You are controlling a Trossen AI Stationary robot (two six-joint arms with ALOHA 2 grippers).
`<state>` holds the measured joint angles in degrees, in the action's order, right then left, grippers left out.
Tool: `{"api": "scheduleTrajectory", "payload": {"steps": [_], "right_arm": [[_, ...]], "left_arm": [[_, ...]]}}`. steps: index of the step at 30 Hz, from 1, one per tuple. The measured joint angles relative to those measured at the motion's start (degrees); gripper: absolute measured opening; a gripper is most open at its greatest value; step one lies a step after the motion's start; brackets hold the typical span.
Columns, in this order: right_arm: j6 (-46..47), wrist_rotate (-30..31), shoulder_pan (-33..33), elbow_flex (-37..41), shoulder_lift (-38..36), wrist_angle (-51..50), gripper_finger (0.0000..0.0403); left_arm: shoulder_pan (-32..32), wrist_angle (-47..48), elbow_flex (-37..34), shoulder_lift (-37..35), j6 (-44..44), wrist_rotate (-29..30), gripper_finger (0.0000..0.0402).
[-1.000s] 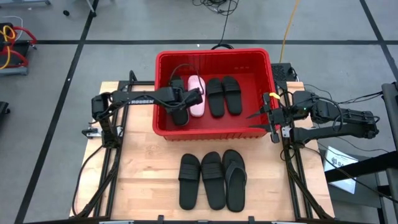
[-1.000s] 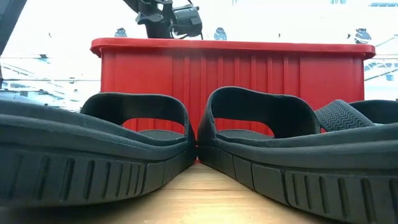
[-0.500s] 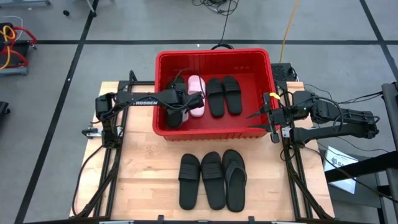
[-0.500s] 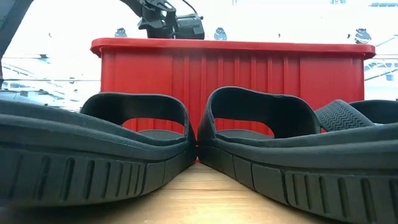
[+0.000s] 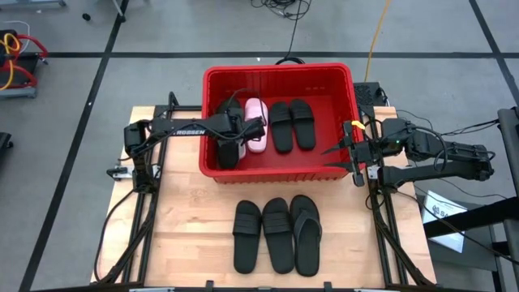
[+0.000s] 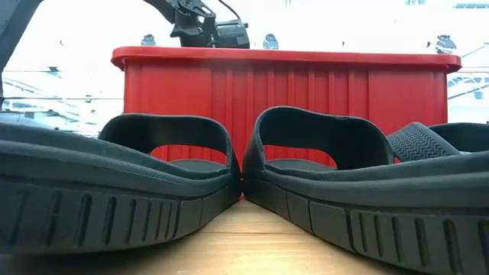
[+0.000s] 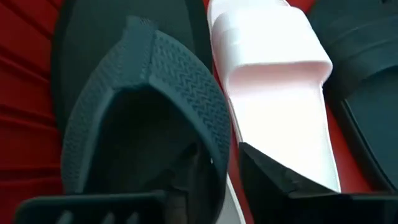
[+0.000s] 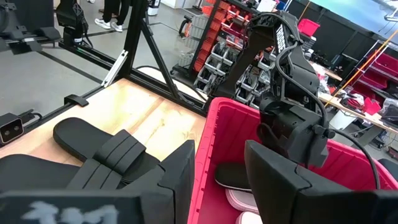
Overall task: Pick and place slides into bin
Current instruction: Put the black slipper into the red bin
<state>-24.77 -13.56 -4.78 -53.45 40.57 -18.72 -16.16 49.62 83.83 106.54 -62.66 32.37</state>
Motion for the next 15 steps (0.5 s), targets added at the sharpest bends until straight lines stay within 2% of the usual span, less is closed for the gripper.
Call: {"api": "scheduleTrajectory", "payload": {"steps": [5,15], "right_arm": [[0.02,0.0,0.0,0.0,0.01,0.0,0.013],[0.05,-0.01,0.0,0.0,0.0,-0.01,0.013]], "left_arm": [[0.0,-0.04,0.0,0.0,-0.05,-0.95,0.0135],[0.0,0.3,0.0,-2.61,5.0,-2.17,0.014]]}}
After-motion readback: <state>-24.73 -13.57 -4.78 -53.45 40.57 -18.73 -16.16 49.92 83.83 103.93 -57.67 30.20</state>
